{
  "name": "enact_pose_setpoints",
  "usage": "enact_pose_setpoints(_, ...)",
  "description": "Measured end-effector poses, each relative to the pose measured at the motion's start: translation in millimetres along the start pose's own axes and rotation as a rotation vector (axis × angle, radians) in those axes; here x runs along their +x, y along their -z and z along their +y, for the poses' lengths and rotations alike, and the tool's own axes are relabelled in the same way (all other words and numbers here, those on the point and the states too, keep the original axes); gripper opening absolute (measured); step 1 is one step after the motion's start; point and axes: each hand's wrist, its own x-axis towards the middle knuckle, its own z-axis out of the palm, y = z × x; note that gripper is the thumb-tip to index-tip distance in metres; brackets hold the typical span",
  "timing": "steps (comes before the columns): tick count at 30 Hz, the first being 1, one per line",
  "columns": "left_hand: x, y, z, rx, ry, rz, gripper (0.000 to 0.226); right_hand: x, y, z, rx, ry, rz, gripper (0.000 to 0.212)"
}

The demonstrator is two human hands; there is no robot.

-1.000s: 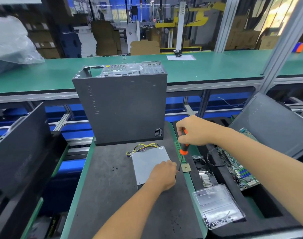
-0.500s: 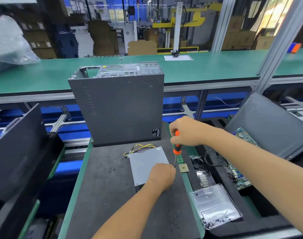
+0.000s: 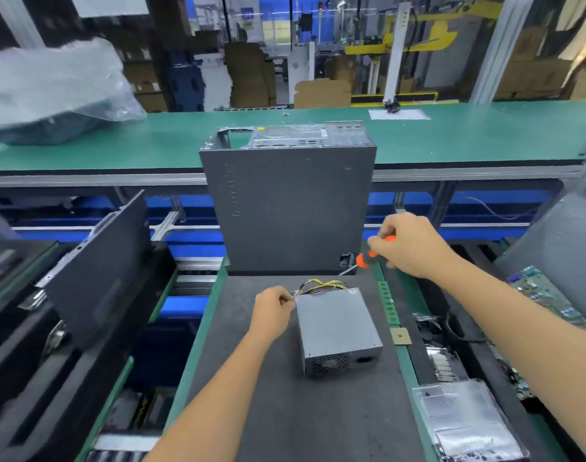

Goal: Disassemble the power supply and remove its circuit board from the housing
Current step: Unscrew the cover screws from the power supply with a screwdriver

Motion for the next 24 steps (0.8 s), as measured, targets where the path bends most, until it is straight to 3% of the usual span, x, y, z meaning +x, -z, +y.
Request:
enact_pose_setpoints(4, 7.6, 35.9, -63.8, 0.056, 0.203, 0.066, 0.025, 17.2, -41.3, -25.3, 0.424, -0.19, -0.126, 0.021)
enact_pose_setpoints(7, 9.6, 47.8, -95.1, 0.12, 0.265, 0.086, 0.028, 23.0, -76.5, -52.0, 0.667, -0.299, -0.359, 0.014)
enact_pose_setpoints(9, 10.9, 47.2, -107.5, 0.153, 0.253, 0.088, 0.025, 22.6, -102.1, -64.1, 0.72, -0.301, -0.505, 0.024)
enact_pose_setpoints(11, 14.3, 44.4, -114.8, 0.158, 0.223, 0.091, 0.022, 20.7, -129.1, -75.3, 0.727, -0.283, -0.632, 0.029)
enact_pose_setpoints(14, 20.6, 42.1, -122.2, 0.204, 0.162, 0.073, 0.022, 17.0, -167.8, -87.1, 0.661, -0.268, -0.732, 0.017)
enact_pose_setpoints(16, 24.9, 42.3, -128.2, 0.248, 0.131, 0.05, 0.025, 17.1, -188.2, -92.8, 0.611, -0.264, -0.737, 0.008)
enact_pose_setpoints(20, 28.7, 37.3, -141.3, 0.354, 0.048, -0.031, 0.026, 21.2, -212.6, -96.6, 0.504, -0.283, -0.699, 0.015)
enact_pose_setpoints(24, 26.7, 34.5, -145.5, 0.398, -0.032, -0.006, 0.018, 27.0, -221.4, -96.3, 0.379, -0.274, -0.659, 0.008)
